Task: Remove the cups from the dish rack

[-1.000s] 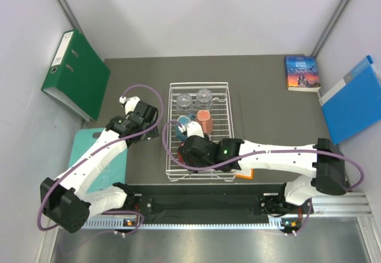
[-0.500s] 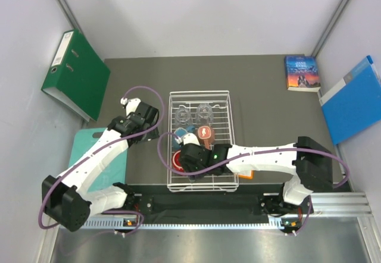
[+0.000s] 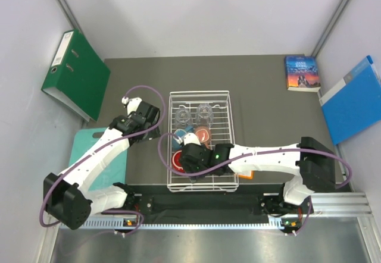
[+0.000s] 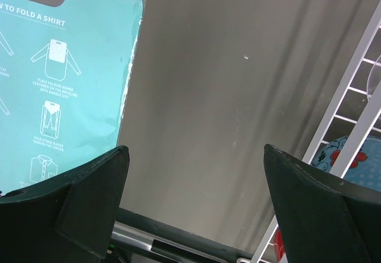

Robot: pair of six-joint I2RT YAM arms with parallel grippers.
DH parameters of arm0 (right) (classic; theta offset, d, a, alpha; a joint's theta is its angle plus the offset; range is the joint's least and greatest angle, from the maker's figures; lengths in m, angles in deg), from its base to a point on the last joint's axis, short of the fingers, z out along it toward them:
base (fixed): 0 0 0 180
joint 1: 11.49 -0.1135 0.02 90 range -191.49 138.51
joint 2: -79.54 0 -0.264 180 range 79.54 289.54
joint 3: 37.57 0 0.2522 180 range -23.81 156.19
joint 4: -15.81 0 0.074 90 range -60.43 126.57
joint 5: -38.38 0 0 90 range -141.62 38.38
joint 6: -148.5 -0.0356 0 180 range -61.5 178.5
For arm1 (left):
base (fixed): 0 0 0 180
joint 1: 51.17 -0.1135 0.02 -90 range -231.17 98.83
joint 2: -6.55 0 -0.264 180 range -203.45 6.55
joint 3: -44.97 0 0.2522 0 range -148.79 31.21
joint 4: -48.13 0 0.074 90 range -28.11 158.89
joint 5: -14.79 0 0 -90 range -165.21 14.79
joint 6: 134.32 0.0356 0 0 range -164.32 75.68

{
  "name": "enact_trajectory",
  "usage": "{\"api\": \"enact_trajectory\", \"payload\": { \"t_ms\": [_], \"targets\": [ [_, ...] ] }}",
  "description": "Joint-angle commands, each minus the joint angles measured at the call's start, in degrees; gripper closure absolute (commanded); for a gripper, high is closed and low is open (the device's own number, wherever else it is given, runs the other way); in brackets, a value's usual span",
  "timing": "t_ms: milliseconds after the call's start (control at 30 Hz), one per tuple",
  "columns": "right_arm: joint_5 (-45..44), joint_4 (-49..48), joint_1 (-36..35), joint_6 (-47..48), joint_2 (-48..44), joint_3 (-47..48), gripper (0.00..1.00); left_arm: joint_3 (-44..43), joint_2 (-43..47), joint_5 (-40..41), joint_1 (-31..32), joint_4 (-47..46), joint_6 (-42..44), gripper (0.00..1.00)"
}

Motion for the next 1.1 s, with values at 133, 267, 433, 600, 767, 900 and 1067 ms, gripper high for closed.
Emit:
{"api": "enact_trajectory", "payload": {
  "t_ms": [133, 267, 433, 600, 767, 900, 1067],
  "targets": [
    [4.1, -2.0, -1.7, 3.2, -2.8, -1.5, 0.41, -0.4, -1.4, -0.7, 0.2, -2.8, 0.2, 0.01],
    [5.1, -4.8, -1.7, 3.6, -3.3, -3.8, 0.55, -0.2, -1.4, -0.8, 0.3, -2.8, 0.2, 0.01],
    [6.2, -6.6, -1.6, 4.4, -2.0, -4.4, 0.55, -0.2, -2.0, -0.6, 0.3, -2.8, 0.0, 0.01],
    [6.2, -6.8, -1.7, 4.8, -0.7, -4.3, 1.0, -0.2, -2.2, -0.5, 0.3, -2.8, -0.3, 0.01],
    [4.2, -4.0, -2.0, 6.1, -3.3, -1.4, 1.0, -0.8, -2.1, 0.4, 0.3, -2.6, -0.2, 0.01],
    [1.3, 1.6, -1.9, 8.1, -6.3, 3.8, 1.0, -1.9, -2.5, 1.6, 0.3, -2.8, 0.7, 0.01],
    [-0.5, 7.8, -1.9, 9.7, -8.0, 10.0, 1.0, -3.2, -3.6, 1.9, 0.3, -2.9, 0.9, 0.01]
  ]
}}
